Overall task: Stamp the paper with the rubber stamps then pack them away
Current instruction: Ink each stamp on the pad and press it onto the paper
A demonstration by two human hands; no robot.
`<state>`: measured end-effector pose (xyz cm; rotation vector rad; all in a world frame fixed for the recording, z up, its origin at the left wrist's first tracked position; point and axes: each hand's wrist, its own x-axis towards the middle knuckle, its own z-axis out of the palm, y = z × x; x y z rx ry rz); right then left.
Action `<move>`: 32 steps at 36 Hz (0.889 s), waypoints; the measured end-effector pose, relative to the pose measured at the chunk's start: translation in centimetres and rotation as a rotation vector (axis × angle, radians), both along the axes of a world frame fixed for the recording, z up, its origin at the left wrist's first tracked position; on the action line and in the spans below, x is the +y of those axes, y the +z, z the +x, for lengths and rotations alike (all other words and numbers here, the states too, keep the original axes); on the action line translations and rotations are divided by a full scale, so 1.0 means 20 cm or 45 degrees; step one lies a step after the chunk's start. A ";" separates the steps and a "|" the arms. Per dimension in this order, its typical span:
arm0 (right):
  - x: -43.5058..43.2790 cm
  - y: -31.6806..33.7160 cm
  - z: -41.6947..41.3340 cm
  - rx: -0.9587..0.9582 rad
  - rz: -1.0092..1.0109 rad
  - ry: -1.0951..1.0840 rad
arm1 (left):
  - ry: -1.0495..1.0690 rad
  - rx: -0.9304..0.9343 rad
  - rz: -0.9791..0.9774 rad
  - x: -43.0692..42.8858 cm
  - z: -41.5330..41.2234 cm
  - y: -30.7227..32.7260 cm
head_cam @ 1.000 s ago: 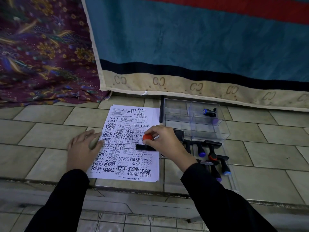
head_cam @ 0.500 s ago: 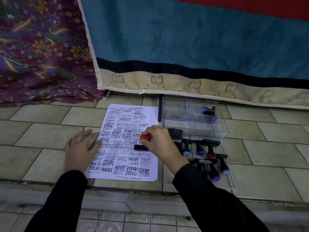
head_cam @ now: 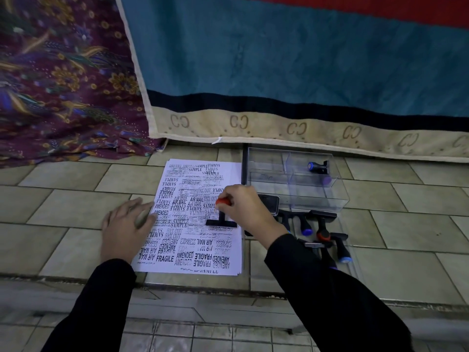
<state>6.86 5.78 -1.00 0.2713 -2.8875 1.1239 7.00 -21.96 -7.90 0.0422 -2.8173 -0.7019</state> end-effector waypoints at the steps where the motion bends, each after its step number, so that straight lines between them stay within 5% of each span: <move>1: 0.01 0.01 0.00 -0.016 -0.018 -0.009 | 0.001 -0.001 -0.003 0.00 0.00 0.00; 7: 0.17 0.17 0.01 0.164 -0.483 -0.417 | -0.007 0.001 -0.009 0.00 0.00 0.00; 18: 0.52 0.16 0.28 0.254 -0.609 -0.553 | 0.007 0.002 -0.029 -0.01 -0.01 -0.01; 26: 0.62 0.07 0.56 0.391 -0.062 -0.507 | -0.005 0.021 -0.033 0.00 0.00 -0.01; 32: 0.66 0.01 0.75 0.381 0.080 -0.509 | -0.008 0.025 -0.038 0.00 -0.01 -0.01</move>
